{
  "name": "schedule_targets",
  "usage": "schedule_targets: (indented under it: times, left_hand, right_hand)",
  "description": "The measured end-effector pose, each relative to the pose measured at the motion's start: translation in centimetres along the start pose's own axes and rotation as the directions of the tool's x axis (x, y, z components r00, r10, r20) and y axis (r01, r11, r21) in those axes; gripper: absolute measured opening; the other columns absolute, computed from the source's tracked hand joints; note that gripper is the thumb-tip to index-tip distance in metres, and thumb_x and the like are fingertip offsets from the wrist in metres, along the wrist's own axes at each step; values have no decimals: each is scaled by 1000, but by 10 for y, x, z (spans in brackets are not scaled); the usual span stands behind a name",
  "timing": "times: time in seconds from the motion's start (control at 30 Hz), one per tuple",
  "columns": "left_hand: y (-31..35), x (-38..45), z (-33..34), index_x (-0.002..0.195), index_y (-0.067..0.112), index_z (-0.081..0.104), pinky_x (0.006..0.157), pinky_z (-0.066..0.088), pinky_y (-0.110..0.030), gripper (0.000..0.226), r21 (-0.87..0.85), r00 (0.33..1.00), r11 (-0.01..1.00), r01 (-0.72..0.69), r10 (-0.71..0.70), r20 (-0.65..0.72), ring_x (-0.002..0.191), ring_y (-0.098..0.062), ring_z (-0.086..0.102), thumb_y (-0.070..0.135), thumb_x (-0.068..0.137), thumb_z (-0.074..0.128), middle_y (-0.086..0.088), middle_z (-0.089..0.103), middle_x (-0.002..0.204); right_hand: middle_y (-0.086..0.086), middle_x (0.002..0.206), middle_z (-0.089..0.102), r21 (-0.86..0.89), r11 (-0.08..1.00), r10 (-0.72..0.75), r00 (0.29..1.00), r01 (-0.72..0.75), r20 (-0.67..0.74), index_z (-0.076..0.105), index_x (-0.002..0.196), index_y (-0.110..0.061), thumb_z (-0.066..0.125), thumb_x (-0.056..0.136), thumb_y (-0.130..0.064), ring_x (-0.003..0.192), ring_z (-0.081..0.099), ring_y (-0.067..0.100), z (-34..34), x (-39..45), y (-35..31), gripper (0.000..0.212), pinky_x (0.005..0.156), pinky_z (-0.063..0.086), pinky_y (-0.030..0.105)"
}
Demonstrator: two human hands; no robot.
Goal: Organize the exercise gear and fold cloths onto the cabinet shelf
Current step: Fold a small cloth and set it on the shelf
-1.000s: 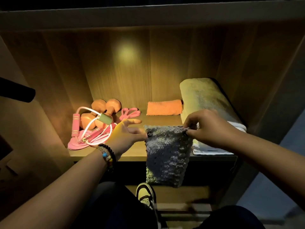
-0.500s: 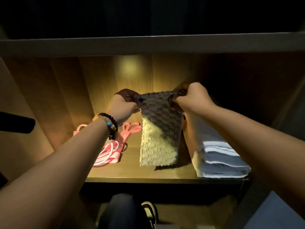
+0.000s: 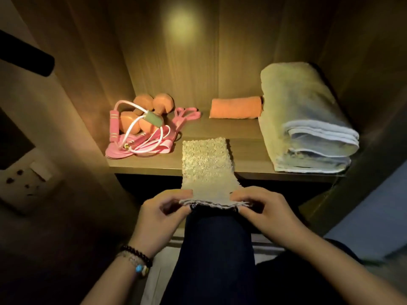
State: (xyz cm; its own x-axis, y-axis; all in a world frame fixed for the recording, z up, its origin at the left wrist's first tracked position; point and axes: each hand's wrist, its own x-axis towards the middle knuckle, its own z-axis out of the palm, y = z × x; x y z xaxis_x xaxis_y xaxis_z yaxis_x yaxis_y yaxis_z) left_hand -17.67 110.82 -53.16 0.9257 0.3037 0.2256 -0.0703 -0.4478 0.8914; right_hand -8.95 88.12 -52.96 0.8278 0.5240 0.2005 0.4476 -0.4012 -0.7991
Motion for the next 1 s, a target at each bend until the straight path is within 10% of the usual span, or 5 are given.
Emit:
schedule_targets:
  times: [0.67,0.83,1.0]
  left_hand:
    - [-8,-66,26,72,24,72,65,45,-5,9,-172,947,983,59,-109,-302,74,4,65,20,79,71,12,73,80]
    - [-11,-66,29,74,29,70,69,47,-12,14,-127,948,991,47,-85,-308,74,-4,63,42,75,67,5,70,77]
    - [-20,-65,34,75,35,70,66,45,-9,19,-70,932,991,118,-135,-337,73,-3,61,17,78,76,8,69,78]
  right_hand:
    - [-9,93,64,-185,935,-328,936,302,-129,70,98,-15,70,82,-11,90,60,9,20,-54,1,16,76,47,21]
    - [-16,79,62,-124,976,-200,961,178,-190,72,94,-19,64,87,-13,84,53,3,17,-54,-6,12,71,40,11]
    - [-8,77,53,-41,999,13,976,-22,-219,65,82,-36,67,84,-15,61,53,4,31,-50,-4,21,58,36,8]
